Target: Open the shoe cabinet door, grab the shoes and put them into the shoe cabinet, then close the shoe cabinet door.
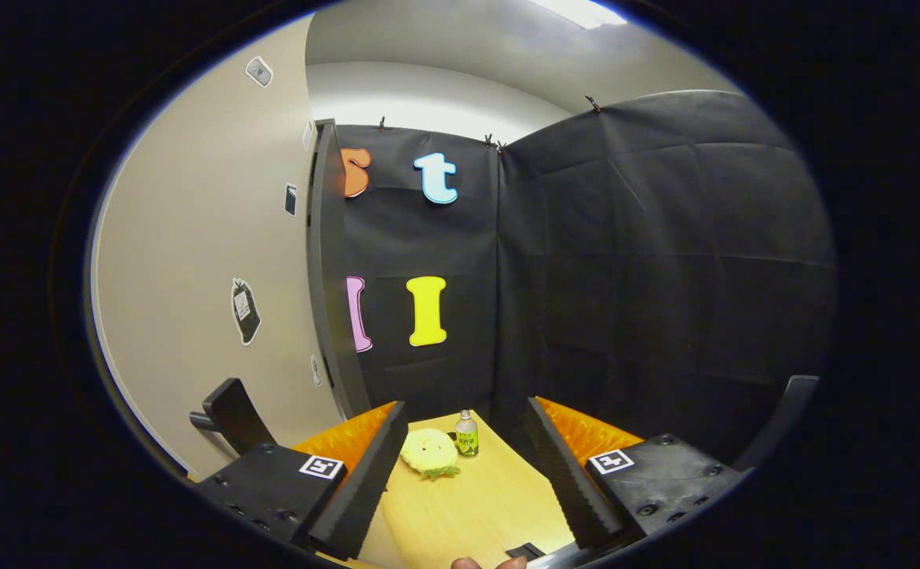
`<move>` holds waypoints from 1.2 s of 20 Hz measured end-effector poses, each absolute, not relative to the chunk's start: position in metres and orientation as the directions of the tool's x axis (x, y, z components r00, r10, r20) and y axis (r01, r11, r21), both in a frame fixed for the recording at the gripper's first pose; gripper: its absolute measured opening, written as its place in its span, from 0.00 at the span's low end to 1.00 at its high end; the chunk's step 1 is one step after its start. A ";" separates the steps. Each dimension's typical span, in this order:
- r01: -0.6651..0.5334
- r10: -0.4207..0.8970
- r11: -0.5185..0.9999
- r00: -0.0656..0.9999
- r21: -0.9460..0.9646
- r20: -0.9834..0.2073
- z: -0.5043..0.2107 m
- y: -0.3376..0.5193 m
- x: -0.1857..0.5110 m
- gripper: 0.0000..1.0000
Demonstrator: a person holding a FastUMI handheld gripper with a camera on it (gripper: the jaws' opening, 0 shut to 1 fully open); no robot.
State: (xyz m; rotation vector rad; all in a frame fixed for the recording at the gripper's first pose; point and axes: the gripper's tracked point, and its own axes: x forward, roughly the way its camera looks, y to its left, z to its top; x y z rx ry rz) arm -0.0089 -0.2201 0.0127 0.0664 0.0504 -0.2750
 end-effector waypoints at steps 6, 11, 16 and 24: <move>0.174 -0.172 0.984 0.984 0.047 -0.049 0.016 -0.131 -0.012 0.98; 0.101 -0.097 0.992 0.994 0.073 -0.049 0.011 -0.060 0.000 0.98; 0.041 -0.038 0.997 0.998 0.062 -0.048 0.008 -0.004 0.015 0.98; -0.107 0.116 0.990 0.989 0.097 -0.089 -0.008 0.072 0.034 0.98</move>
